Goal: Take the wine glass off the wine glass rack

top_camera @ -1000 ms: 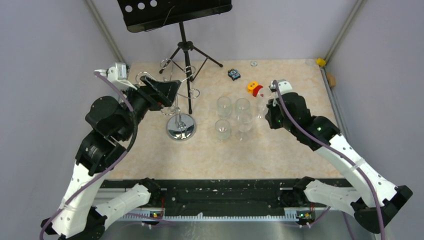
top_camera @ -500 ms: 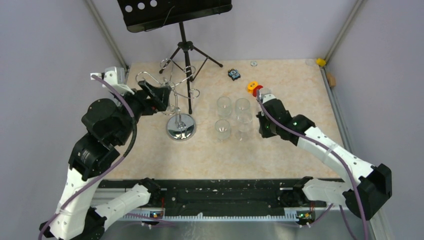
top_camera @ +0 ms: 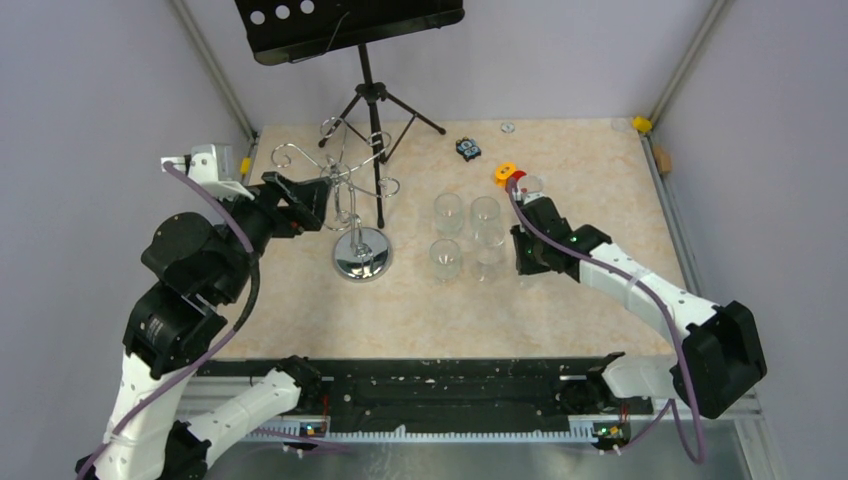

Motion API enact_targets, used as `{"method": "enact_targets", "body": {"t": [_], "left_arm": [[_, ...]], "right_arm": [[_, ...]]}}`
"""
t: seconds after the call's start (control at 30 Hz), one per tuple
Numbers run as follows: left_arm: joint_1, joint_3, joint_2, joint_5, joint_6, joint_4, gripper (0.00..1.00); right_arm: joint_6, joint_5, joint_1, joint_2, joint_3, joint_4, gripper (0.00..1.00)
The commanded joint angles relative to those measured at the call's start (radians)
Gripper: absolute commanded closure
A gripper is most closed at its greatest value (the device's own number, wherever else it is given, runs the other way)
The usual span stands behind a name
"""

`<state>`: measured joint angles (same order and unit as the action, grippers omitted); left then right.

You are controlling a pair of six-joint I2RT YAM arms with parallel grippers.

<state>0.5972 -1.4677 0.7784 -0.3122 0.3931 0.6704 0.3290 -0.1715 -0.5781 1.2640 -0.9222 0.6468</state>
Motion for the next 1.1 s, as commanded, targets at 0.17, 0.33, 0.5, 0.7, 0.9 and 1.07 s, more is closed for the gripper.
{"method": "enact_targets", "body": {"t": [0.17, 0.33, 0.5, 0.7, 0.9, 1.07], "left_arm": [[0.002, -0.013, 0.0, 0.015, -0.019, -0.048, 0.11], [0.001, -0.033, 0.004, 0.014, -0.029, -0.027, 0.1], [0.004, -0.027, -0.02, -0.015, -0.041, -0.01, 0.1], [0.003, 0.001, -0.07, -0.065, -0.049, -0.002, 0.09], [0.002, 0.016, -0.119, -0.12, -0.066, 0.01, 0.08], [0.002, 0.018, -0.144, -0.158, -0.083, 0.032, 0.07]], "right_arm": [[0.016, -0.039, 0.014, 0.015, -0.055, -0.056, 0.64], [0.011, -0.055, 0.015, -0.009, -0.105, -0.04, 0.61], [-0.029, -0.02, 0.015, -0.1, -0.136, -0.075, 0.61], [-0.067, -0.099, 0.014, -0.286, -0.164, -0.162, 0.59], [-0.269, -0.225, 0.015, -0.529, -0.128, -0.343, 0.44], [-0.364, -0.325, 0.015, -0.658, -0.107, -0.441, 0.37]]}}
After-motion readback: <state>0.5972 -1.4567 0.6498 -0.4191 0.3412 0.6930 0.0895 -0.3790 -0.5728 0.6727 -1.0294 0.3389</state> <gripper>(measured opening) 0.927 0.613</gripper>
